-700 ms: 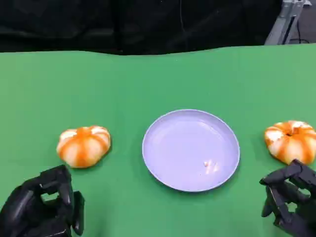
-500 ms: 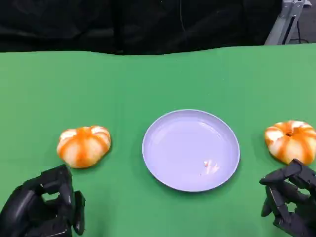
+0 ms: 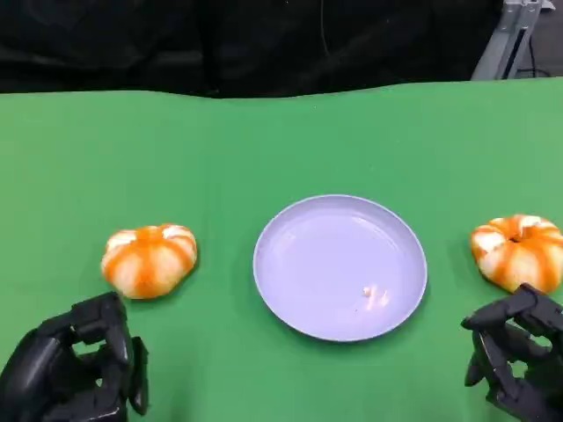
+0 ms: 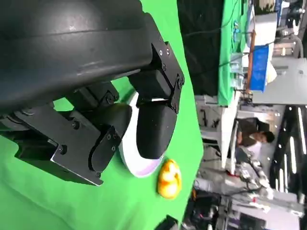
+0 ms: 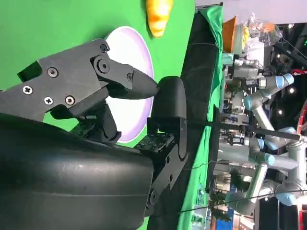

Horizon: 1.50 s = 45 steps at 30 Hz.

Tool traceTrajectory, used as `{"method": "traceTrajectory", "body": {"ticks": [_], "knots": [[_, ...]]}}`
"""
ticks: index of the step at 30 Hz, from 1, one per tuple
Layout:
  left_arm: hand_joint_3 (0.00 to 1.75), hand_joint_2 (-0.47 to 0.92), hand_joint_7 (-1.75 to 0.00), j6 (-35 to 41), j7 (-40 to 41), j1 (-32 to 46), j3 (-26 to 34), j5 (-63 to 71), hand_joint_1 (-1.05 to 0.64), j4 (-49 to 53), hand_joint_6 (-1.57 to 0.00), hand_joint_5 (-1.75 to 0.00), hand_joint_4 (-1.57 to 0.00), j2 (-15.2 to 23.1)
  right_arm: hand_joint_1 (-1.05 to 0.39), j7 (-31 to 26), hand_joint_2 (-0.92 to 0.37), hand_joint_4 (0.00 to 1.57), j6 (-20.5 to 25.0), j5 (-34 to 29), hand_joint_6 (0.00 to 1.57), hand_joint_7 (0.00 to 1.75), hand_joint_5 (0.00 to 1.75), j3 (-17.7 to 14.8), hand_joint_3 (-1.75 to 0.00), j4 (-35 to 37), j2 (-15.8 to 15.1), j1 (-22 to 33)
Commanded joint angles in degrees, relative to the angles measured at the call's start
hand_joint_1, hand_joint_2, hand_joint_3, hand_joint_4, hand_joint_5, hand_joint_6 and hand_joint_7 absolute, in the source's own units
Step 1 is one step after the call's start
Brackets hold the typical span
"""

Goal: Grasp the bread from the table and place it into the plate.

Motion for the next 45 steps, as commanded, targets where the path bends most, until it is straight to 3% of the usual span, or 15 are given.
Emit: {"method": "traceTrajectory", "body": {"ticks": [1,2,4,6,7,8,10,13,16,21,29,34,45], "knots": [[1.2,0.55,-1.42,-3.95,1.16,1.41,0.05,1.24,-0.03,-2.72,-0.7,-1.55,-0.79,0.05,-0.16,-0.46,-0.75,0.85,-0.06,-0.1,0.81,1.36,1.64,-0.34,-0.8,-0.34,-0.65,-0.06],[0.72,0.73,-1.01,-6.18,1.2,1.54,-0.09,2.59,-0.22,-3.47,-0.68,-1.22,-0.66,0.36,-0.16,-0.64,-0.75,0.85,0.16,-0.19,0.81,1.35,1.64,-0.32,-0.8,-0.47,-0.62,-0.05],[0.35,0.88,-0.63,-8.75,1.35,1.56,-0.31,4.32,-0.38,-3.84,-0.7,-0.93,-0.6,0.81,-0.16,-0.86,-0.75,0.86,0.38,-0.28,0.82,1.35,1.64,-0.27,-0.8,-0.6,-0.59,-0.03],[0.28,0.91,-0.55,-9.58,1.54,1.58,-0.5,4.62,-0.41,-3.6,-0.7,-0.87,-0.59,0.93,-0.16,-0.97,-0.75,0.86,0.4,-0.3,0.82,1.35,1.63,-0.21,-0.8,-0.63,-0.62,-0.02],[0.26,0.92,-0.54,-10.2,3.35,1.48,0.13,14.06,-0.42,-8.32,-0.7,-0.86,-0.59,4.95,-0.16,-0.83,-0.75,0.86,0.17,-0.29,0.82,1.35,1.63,-0.07,-0.8,-0.54,-0.6,-0.19],[0.36,0.92,-0.29,-10.75,5.11,1.33,0.77,22.44,-0.75,-12.25,-0.41,-0.57,-0.27,8.09,-0.15,-0.71,-0.75,0.86,-0.04,-0.2,0.81,1.35,1.63,0.03,-0.8,-0.43,-0.54,-0.34],[0.4,0.92,-0.12,-11.33,8.38,0.59,1.48,35.8,-0.96,-17.35,-0.29,-0.35,-0.11,12.21,-0.15,-0.88,-0.75,0.86,-0.18,-0.38,0.82,1.35,1.63,0.16,-0.8,-0.35,-0.4,-0.45],[0.4,0.92,-0.07,-11.28,11.28,-0.53,0.85,43.1,-1.01,-19.02,-0.27,-0.29,-0.08,14.04,-0.15,-1.13,-0.75,0.86,-0.1,-0.58,0.82,1.34,1.63,0.17,-0.8,-0.46,-0.3,-0.34],[0.2,0.92,-0.06,-10.43,14.07,-4.42,-0.97,54.47,-0.96,-21.25,-0.39,-0.24,-0.2,17.5,-0.16,-1.89,-0.75,0.86,0.24,-1.31,0.82,1.34,1.63,0.15,-0.8,-0.97,-0.32,0.0],[0.05,0.92,-0.03,-6.24,16.27,-11.1,-6.28,67.52,-0.93,-20.41,-0.5,-0.18,-0.36,19.39,-0.15,-1.48,-0.76,0.86,-0.01,-0.68,0.82,1.35,1.63,0.26,-0.8,-0.65,-0.48,-0.18],[0.03,0.92,-0.01,-1.43,16.83,-17.54,-12.51,74.01,-0.94,-15.39,-0.52,-0.13,-0.45,20.08,-0.15,-2.28,-0.75,0.86,0.63,-1.23,0.82,1.35,1.64,0.45,-0.81,-1.57,-0.35,0.41],[0.07,0.92,0.0,2.54,17.39,-24.76,-18.25,75.54,-0.95,-4.19,-0.44,-0.08,-0.43,18.25,-0.15,-1.79,-0.75,0.85,0.3,-0.69,0.81,1.35,1.63,0.51,-0.8,-1.33,-0.39,0.31],[0.17,0.92,0.0,8.87,20.13,-31.08,-23.95,76.18,-1.01,7.56,-0.4,-0.03,-0.44,18.18,-0.15,-1.74,-0.75,0.84,-0.08,-0.68,0.8,1.38,1.66,0.58,-0.82,-1.49,-0.17,0.35]]}}
